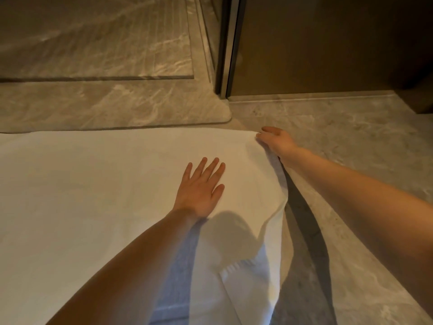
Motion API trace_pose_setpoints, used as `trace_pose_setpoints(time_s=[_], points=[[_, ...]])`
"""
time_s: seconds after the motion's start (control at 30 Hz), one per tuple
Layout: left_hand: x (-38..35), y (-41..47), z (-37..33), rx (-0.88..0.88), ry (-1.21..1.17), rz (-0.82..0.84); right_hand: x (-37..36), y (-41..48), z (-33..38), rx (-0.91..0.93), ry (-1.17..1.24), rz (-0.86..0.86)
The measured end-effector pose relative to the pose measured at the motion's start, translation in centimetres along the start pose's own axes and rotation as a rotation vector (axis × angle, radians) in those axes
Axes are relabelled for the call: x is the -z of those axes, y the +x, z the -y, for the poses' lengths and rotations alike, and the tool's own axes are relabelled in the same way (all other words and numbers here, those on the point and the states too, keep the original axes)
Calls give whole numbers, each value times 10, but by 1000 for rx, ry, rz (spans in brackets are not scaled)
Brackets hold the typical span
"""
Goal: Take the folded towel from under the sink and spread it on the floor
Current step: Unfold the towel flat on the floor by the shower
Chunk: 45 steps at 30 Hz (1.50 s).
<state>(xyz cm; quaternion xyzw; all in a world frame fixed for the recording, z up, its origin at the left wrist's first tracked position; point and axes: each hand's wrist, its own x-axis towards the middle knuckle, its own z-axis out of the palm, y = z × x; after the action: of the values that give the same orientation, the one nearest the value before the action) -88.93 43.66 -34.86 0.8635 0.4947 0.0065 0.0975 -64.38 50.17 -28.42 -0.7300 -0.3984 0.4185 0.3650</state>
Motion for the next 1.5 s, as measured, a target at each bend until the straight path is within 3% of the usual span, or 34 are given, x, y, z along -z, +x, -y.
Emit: trace_pose_setpoints(time_s=[0.2, 0.37, 0.43, 0.5, 0.57, 0.67, 0.87, 1.03, 1.2, 1.5], points=[[-2, 0, 1, -15, -21, -36, 5, -3, 2, 321, -113, -13], [-6, 1, 2, -20, -18, -69, 8, -4, -15, 118, -378, -143], [-6, 0, 3, -21, -12, -69, -5, -18, -16, 265, -650, -214], [-6, 2, 3, -20, -3, -70, -28, -37, -28, 452, -785, -99], [-5, 2, 3, -19, 8, -66, -49, -54, -45, 466, -892, 38], [-4, -1, 1, -14, 12, -59, -59, -64, -60, 432, -1018, 51], [13, 0, -7, 0, 20, 103, -54, -64, -44, 400, -1101, 157], [18, -65, -49, -138, -162, 14, -40, -107, -57, 544, -1133, 280], [6, -119, -70, -148, -181, 33, -30, -115, -60, 545, -1106, 334], [-4, -127, -119, -431, -477, 134, -35, -117, -57, 531, -1116, 332]])
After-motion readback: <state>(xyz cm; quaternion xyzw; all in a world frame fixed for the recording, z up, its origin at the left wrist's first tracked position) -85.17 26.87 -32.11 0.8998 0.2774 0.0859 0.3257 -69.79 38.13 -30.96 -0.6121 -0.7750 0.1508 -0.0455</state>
